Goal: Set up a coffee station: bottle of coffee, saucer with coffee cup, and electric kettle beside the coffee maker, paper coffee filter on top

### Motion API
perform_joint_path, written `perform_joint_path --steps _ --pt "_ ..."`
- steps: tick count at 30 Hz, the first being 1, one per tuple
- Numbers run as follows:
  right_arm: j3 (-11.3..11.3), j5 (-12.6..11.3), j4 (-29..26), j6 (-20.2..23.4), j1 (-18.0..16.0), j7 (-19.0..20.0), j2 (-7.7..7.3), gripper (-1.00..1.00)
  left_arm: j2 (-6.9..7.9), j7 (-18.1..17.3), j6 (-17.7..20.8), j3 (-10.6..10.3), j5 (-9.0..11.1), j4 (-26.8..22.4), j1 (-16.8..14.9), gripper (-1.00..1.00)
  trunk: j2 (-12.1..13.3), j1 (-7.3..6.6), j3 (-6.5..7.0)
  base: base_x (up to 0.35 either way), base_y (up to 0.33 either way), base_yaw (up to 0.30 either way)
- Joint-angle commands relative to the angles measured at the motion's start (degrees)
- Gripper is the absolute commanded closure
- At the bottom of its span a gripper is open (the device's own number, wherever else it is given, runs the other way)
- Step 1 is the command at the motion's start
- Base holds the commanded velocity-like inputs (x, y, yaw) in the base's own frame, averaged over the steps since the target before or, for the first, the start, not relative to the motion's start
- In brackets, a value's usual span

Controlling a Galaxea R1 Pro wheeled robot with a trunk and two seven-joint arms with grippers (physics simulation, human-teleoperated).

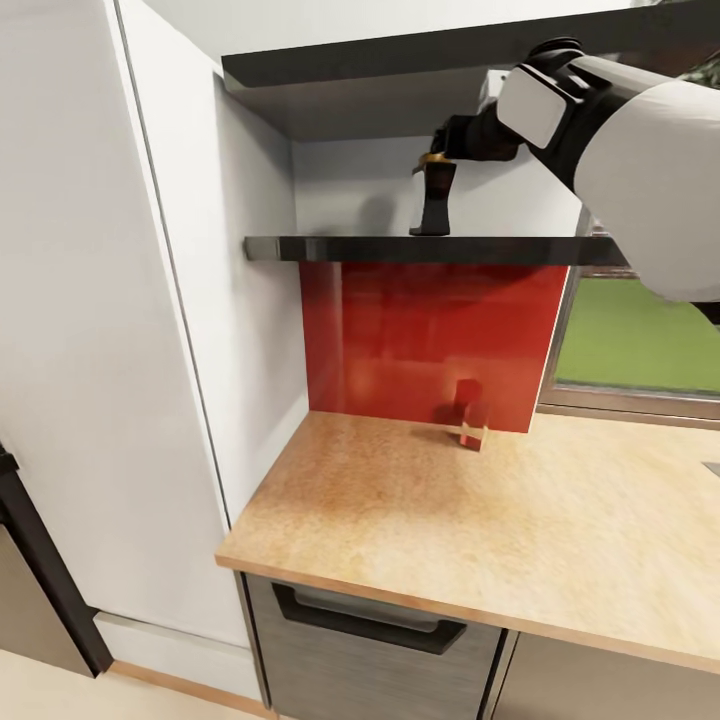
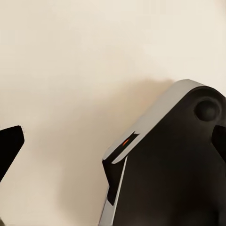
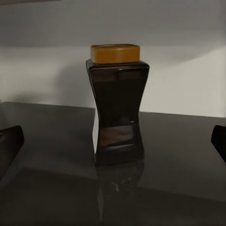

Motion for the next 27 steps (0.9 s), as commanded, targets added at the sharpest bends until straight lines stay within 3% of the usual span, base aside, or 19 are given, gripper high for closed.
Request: perform_joint_path --steps 1,11,27 --pt "-0.5 0.1 0.1 0.0 -0.1 -0.4 -0.07 -1.0 -0.02 -0.1 0.3 0.4 0.2 -0.1 0.0 -1.0 -0.1 0.02 -0.08 0.13 0.0 0.0" --pt "-0.5 0.1 0.1 -0.1 1.8 -0.4 -0.24 -1.0 0.04 1.0 1.9 0.4 0.1 -0.2 0.0 -1.0 -0.1 0.02 -0.08 0.199 0.0 0.0" --pt "-0.5 0.1 0.1 -0.5 3.9 -0.3 -0.73 -1.0 0.01 1.0 1.7 0.4 0.5 0.1 0.0 -1.0 -0.1 0.02 -0.08 0.018 0.003 0.0"
